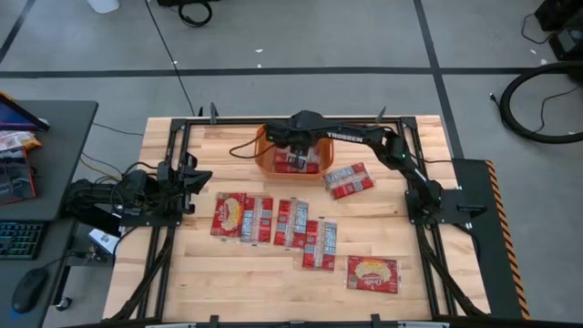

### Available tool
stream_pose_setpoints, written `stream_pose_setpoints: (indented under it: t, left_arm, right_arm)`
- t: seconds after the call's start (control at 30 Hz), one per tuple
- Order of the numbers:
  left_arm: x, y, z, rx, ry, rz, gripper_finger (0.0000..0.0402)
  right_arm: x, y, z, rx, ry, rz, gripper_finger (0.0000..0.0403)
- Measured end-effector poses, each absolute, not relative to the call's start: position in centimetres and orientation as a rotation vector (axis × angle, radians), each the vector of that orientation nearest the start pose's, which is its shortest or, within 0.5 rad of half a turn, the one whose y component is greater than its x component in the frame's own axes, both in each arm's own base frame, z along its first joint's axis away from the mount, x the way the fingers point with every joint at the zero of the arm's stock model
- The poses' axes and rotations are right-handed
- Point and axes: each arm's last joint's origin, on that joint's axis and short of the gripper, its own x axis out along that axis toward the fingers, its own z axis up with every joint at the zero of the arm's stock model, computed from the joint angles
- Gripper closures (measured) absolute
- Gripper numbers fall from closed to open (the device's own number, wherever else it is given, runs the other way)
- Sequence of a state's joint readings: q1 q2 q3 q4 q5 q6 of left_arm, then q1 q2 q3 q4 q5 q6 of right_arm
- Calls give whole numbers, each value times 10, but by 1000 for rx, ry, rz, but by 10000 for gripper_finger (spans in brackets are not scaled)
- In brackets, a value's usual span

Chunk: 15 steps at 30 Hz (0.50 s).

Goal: Sort popcorn bags into baskets
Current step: Put the red popcorn bag into the orange bin

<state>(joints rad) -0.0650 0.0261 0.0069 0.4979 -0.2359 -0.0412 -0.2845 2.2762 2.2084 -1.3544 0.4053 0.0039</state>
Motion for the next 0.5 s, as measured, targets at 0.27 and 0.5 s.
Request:
stream_pose_setpoints:
  t: [0.27,0.5]
  left_arm:
    - [88,1,210,-118,-477,156,384]
    - [88,1,210,-119,-477,156,384]
  right_arm:
    - [433,-93,292,-121,1323,-297,251]
    - [444,-9,305,-357,1212,-27,252]
